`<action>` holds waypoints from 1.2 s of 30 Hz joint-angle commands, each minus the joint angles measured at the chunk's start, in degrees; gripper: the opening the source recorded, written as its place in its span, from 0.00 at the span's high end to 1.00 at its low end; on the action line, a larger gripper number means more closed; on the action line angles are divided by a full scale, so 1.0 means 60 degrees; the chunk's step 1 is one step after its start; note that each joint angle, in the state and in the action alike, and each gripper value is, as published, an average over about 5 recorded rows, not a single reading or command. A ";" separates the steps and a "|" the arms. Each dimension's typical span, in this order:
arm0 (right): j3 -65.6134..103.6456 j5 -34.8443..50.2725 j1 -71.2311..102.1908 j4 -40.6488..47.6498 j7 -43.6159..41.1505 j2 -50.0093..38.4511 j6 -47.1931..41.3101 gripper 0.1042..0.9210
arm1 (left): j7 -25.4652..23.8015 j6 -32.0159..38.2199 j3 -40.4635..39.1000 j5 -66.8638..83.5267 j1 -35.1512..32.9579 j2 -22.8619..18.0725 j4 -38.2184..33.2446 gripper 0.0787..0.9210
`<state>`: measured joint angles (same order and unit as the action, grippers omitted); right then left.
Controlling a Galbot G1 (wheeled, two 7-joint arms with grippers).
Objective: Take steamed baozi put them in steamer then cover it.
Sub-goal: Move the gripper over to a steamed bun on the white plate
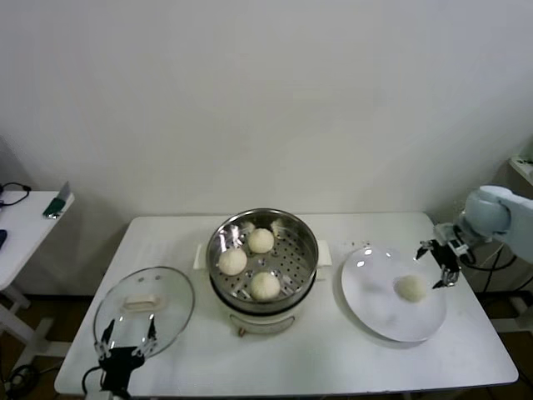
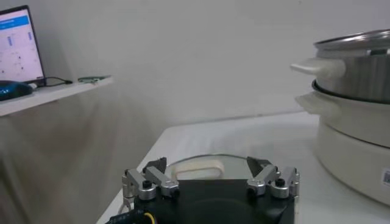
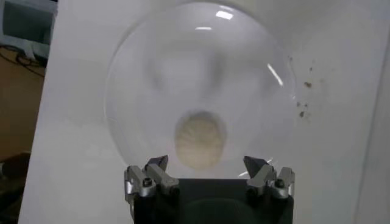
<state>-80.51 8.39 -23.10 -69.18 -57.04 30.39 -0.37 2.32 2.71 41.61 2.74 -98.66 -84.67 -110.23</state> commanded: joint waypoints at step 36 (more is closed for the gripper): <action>-0.1773 0.1400 -0.2154 -0.0005 0.0184 0.1234 -0.0607 0.35 | 0.0028 0.0038 0.0008 -0.0096 -0.0033 -0.0037 -0.0006 0.12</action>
<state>-75.39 8.06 -17.26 -64.17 -55.36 36.36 -3.68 2.47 2.91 41.58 2.22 -98.56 -84.93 -110.31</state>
